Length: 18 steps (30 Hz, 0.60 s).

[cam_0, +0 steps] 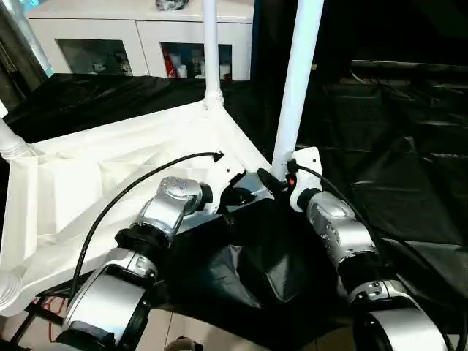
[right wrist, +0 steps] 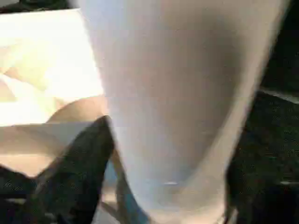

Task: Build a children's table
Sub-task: Rotate leg to tighten

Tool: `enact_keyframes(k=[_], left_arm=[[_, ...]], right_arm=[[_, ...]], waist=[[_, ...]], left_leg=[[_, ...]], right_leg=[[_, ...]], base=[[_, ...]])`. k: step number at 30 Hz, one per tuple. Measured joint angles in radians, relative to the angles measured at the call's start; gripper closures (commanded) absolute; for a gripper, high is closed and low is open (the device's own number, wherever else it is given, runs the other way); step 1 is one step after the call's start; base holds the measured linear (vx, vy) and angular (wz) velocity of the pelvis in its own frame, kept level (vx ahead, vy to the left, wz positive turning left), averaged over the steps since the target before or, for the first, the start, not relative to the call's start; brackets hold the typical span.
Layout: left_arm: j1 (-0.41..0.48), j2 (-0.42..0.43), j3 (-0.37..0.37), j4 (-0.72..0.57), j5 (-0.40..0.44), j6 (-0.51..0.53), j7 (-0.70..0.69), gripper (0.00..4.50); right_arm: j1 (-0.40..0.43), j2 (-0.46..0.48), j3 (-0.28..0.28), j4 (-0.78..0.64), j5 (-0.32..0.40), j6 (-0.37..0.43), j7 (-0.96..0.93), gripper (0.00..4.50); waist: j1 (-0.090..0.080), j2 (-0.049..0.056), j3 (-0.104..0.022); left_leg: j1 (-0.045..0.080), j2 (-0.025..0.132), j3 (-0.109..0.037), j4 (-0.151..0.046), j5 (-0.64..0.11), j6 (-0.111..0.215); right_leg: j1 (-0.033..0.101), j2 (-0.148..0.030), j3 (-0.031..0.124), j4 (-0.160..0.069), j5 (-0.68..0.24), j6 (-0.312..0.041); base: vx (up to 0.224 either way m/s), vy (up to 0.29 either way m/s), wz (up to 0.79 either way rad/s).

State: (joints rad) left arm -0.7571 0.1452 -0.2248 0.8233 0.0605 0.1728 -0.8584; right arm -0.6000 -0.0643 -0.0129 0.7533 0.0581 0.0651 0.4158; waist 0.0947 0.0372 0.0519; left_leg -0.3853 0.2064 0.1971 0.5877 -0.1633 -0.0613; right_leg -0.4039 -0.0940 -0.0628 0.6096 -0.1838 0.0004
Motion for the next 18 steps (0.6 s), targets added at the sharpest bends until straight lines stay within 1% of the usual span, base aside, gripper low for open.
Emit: enact_keyframes(k=[1, 2, 6, 9, 13, 14, 15, 16, 17, 18], left_arm=[[-0.001, -0.002, -0.002, 0.002, 0.004, -0.007, 0.001, 4.5], [-0.003, -0.009, -0.01, 0.006, 0.012, -0.02, 0.005, 4.5], [-0.004, -0.008, -0.012, 0.011, 0.016, -0.03, 0.018, 4.5], [-0.004, -0.004, -0.014, 0.011, 0.026, -0.05, 0.023, 4.5], [0.006, 0.004, -0.019, -0.002, 0.031, -0.07, 0.017, 4.5], [0.019, 0.006, -0.019, -0.024, 0.031, -0.07, 0.011, 4.22], [0.031, 0.01, -0.019, -0.042, 0.03, -0.07, 0.008, 4.22], [0.048, 0.015, -0.013, -0.07, 0.02, -0.061, 0.006, 4.22], [0.068, 0.019, 0.006, -0.099, -0.008, -0.051, -0.002, 4.05], [0.088, 0.024, 0.027, -0.14, -0.037, -0.03, -0.012, 4.05]], right_arm=[[0.007, -0.015, 0.008, -0.01, 0.0, 0.0, 0.02, 0.8], [0.044, -0.07, 0.031, -0.069, 0.006, 0.0, 0.101, 0.8], [0.113, -0.195, 0.055, -0.192, 0.026, -0.001, 0.316, 0.8], [0.159, -0.283, 0.065, -0.246, 0.053, 0.008, 0.459, 0.8], [0.187, -0.342, 0.063, -0.275, 0.083, 0.033, 0.541, 0.8], [0.198, -0.364, 0.06, -0.307, 0.102, 0.048, 0.563, 0.79], [0.205, -0.377, 0.058, -0.329, 0.112, 0.06, 0.579, 0.79], [0.209, -0.383, 0.055, -0.347, 0.122, 0.07, 0.592, 0.79], [0.214, -0.382, 0.051, -0.362, 0.134, 0.081, 0.6, 0.79], [0.218, -0.38, 0.051, -0.37, 0.14, 0.087, 0.604, 0.79]], waist=[[0.001, 0.0, 0.0], [0.01, 0.0, 0.0], [0.01, 0.001, 0.0], [0.011, 0.001, 0.001], [0.013, 0.003, 0.001], [0.015, 0.004, 0.001], [0.014, 0.004, 0.001], [0.012, 0.004, 0.001], [0.011, 0.004, 0.001], [0.011, 0.003, 0.001]], left_leg=[[0.0, 0.0, 0.0, 0.0, 0.0, 0.0], [-0.001, 0.0, 0.0, 0.0, 0.0, 0.0], [0.0, 0.0, 0.0, 0.001, 0.0, 0.0], [0.0, 0.0, 0.0, 0.0, 0.0, 0.0], [-0.001, 0.0, 0.0, 0.001, 0.0, 0.001], [-0.001, 0.0, 0.0, 0.001, 0.0, 0.001], [-0.001, 0.0, 0.0, 0.0, 0.0, 0.001], [-0.001, 0.001, 0.0, 0.0, 0.0, 0.001], [-0.002, 0.002, 0.0, 0.0, 0.0, 0.002], [-0.003, 0.002, 0.0, 0.0, 0.0, 0.002]], right_leg=[[0.0, 0.0, 0.0, 0.0, 0.0, 0.0], [0.001, 0.0, 0.0, -0.001, 0.0, 0.0], [0.001, 0.0, 0.0, 0.0, 0.0, 0.001], [0.001, 0.0, -0.001, 0.0, 0.0, 0.001], [0.0, 0.0, -0.001, 0.0, 0.0, 0.001], [0.0, 0.0, -0.001, 0.0, 0.0, 0.001], [0.0, 0.0, -0.001, 0.0, 0.0, 0.001], [-0.001, 0.0, -0.001, 0.0, -0.001, 0.001], [-0.002, 0.001, -0.002, 0.0, -0.001, 0.002], [-0.002, 0.001, -0.002, 0.0, -0.001, 0.001]], base=[[0.0, 0.0, 0.0], [0.0, 0.0, 0.0], [0.0, 0.0, 0.0], [0.0, 0.0, 0.0], [0.0, 0.0, 0.0], [0.0, 0.0, 0.0], [0.0, 0.0, 0.0], [0.0, 0.0, 0.0], [0.0, 0.0, 0.0], [0.0, 0.0, 0.0]])
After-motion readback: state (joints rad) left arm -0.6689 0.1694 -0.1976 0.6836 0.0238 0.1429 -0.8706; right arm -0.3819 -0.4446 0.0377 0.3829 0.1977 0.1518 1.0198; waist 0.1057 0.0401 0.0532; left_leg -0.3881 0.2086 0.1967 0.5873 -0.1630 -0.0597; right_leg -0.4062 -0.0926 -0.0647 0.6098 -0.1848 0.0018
